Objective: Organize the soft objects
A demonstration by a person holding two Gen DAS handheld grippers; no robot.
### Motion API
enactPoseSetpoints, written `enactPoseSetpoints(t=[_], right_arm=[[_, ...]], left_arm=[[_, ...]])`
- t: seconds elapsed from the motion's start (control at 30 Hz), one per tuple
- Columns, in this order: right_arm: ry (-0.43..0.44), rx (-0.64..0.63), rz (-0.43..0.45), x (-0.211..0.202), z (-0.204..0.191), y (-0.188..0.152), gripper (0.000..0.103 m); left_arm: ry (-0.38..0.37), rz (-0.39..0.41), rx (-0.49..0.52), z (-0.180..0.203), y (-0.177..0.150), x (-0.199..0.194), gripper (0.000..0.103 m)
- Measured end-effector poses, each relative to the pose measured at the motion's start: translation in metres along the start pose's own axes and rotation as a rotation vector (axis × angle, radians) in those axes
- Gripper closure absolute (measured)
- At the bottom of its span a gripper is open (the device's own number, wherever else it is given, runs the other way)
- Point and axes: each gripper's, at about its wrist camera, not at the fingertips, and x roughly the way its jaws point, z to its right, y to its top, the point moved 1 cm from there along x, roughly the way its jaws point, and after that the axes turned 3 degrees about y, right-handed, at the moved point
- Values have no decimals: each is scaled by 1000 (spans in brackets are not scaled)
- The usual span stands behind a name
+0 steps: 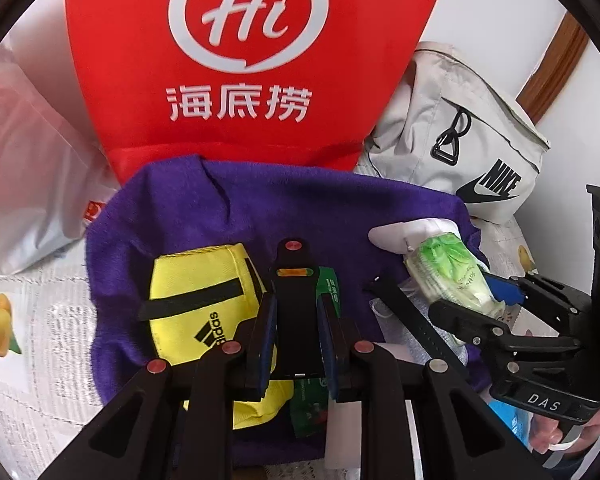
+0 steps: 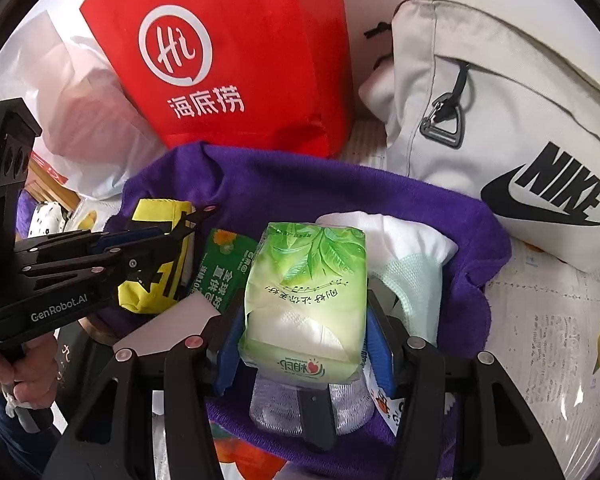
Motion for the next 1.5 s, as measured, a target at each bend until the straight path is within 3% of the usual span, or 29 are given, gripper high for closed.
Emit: enactPoseSetpoints(t=[0.3,0.37,0.43,0.6,0.87,1.0,1.4,1.5], right_arm=[[1,-11,-21,7,0,1,46],[13,-2,-19,6,0,1,38],[14,-8,-9,4,-3,2,37],[0,-23,15,-8,-11,1,37],[7,5,46,-38,-20,-13,34],[-2,11,77,-60,-28,-23,28],[-49,16,112,-114,-49,-71,26],[-81,22,135,-127,-56,-84,18]], left_arm=[[11,-8,-21,-5,-1,4,83],[13,-16,-25,-5,-2,3,82],[24,-22,-29,-6,-3,0,72],[42,-13,-18,-3,-6,-12,62],[73,15,-4,4,-18,-46,53],[90,36,0,11,-31,-70,45],[158,106,9,28,-78,-136,26],[191,129,-1,30,-92,-151,21]])
